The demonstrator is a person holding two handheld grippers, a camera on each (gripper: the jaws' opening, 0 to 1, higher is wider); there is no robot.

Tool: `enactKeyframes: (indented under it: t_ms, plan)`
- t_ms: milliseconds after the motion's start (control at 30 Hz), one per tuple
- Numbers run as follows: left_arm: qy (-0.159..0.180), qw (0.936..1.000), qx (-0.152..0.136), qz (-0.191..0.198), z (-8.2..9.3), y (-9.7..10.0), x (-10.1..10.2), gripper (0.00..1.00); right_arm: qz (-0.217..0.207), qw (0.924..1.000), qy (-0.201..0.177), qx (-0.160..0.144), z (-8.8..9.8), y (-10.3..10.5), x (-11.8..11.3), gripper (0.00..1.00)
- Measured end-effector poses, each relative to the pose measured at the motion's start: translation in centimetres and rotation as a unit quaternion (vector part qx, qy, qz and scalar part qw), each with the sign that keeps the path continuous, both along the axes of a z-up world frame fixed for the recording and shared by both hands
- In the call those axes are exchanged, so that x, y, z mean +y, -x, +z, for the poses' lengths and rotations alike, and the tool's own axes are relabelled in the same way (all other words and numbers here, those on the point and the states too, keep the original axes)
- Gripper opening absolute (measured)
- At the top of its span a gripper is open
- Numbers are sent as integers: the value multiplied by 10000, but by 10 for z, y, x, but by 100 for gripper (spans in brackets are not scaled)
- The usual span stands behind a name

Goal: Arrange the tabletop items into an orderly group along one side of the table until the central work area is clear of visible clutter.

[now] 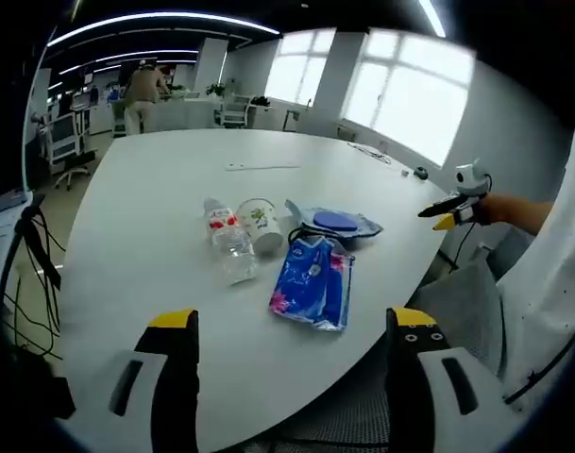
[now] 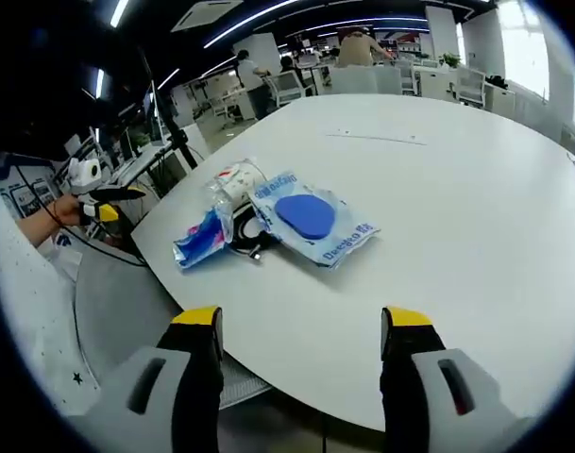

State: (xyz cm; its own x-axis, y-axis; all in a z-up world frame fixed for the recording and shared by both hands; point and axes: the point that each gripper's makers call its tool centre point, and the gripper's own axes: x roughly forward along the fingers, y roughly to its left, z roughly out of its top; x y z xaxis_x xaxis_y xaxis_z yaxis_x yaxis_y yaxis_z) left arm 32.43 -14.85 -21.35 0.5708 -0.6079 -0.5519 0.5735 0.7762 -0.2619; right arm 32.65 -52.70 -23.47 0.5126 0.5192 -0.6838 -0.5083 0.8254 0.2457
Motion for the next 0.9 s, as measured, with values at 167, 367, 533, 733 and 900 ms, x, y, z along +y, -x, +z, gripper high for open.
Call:
enactKeyframes:
  t_ms: [167,367,533,733,900]
  plan:
    - [1,10000,-10,0,1,0,-1,83,-9,10000,-20,-15,1,-1,-1,68]
    - [11,10000,-28,19,3,0,-2,83,34,10000,11,-13,2,0,1,67]
    - [17,10000,-29,1,3,1,-3,83,30,10000,17,-22,3,0,0,67]
    - [19,10000,-35,-24,4,0,-3,83,46,10000,27,-30,5,0,1,67]
    - [5,10000,-32,-54,3,0,-4,82,49,10000,30,-33,4,-1,0,67]
